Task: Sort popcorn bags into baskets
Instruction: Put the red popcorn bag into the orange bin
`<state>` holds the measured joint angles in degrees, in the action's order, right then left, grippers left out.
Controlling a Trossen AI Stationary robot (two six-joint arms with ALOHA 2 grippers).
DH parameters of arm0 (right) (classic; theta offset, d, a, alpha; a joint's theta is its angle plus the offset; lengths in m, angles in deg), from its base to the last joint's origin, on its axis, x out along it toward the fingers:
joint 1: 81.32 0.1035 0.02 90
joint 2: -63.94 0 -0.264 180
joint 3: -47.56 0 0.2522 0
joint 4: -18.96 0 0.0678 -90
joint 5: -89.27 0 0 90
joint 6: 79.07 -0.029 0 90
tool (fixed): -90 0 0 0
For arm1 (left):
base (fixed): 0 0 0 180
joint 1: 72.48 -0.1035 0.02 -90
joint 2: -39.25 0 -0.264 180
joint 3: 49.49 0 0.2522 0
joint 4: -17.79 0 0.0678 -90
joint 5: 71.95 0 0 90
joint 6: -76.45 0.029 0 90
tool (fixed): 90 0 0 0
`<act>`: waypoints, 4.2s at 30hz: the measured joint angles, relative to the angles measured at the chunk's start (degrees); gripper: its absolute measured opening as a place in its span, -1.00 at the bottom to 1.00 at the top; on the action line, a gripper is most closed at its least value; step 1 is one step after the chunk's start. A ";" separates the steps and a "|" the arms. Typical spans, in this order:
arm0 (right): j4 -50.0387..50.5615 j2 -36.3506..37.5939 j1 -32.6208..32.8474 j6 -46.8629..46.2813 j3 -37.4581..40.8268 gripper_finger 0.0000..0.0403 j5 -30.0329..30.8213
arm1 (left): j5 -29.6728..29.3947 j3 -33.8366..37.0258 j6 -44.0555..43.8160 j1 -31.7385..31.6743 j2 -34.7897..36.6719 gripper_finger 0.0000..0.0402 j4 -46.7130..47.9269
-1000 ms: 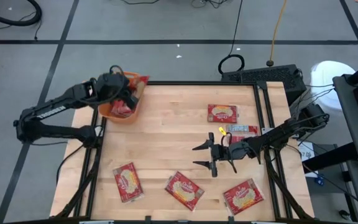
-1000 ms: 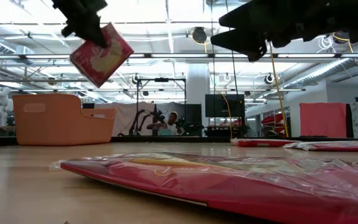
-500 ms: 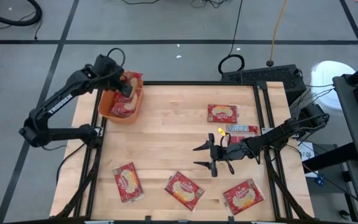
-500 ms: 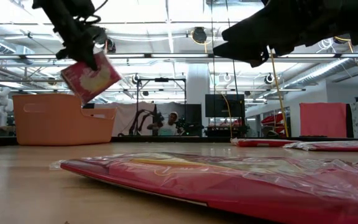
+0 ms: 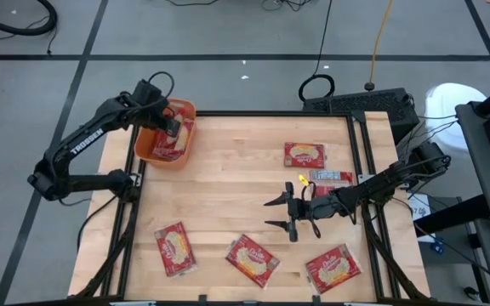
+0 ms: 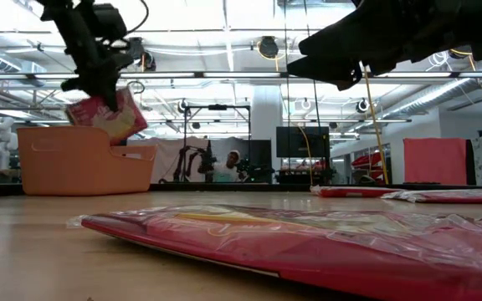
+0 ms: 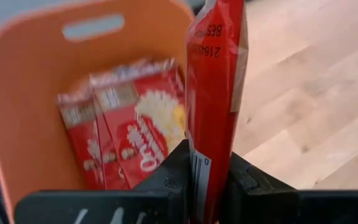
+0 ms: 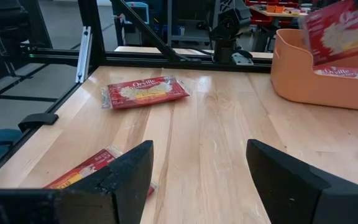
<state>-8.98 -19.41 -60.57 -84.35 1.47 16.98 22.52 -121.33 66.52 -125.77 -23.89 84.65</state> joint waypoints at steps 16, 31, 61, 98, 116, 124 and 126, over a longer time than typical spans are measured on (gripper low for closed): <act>-0.01 0.00 0.00 0.00 0.00 0.25 0.00 | -1.98 10.37 -0.06 0.02 0.02 -0.73 -8.47; -0.01 0.00 0.00 0.00 0.00 0.25 0.00 | -9.22 16.24 3.47 0.02 0.04 -0.37 -13.16; 1.58 -0.02 -0.07 0.66 -0.02 0.25 0.88 | -9.40 16.26 -9.02 18.77 8.85 -0.16 -30.01; 36.71 10.22 0.86 -11.00 -0.07 0.25 4.69 | -48.15 16.26 -17.19 86.07 -16.80 -0.22 -59.53; 85.68 19.62 1.07 -29.09 -2.24 0.25 7.67 | -47.80 16.26 -11.08 86.71 -27.73 -0.22 -84.67; 88.10 18.12 -0.88 -25.82 -1.96 0.25 6.25 | -47.67 16.26 -11.67 87.10 -27.67 -0.22 -84.18; 84.87 17.81 -0.85 -21.28 -0.95 0.25 6.25 | -47.64 16.26 -11.67 87.17 -27.67 -0.22 -84.19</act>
<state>75.88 -1.60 -61.42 -105.63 0.52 23.23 -25.12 -105.07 54.85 -38.61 -51.56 0.46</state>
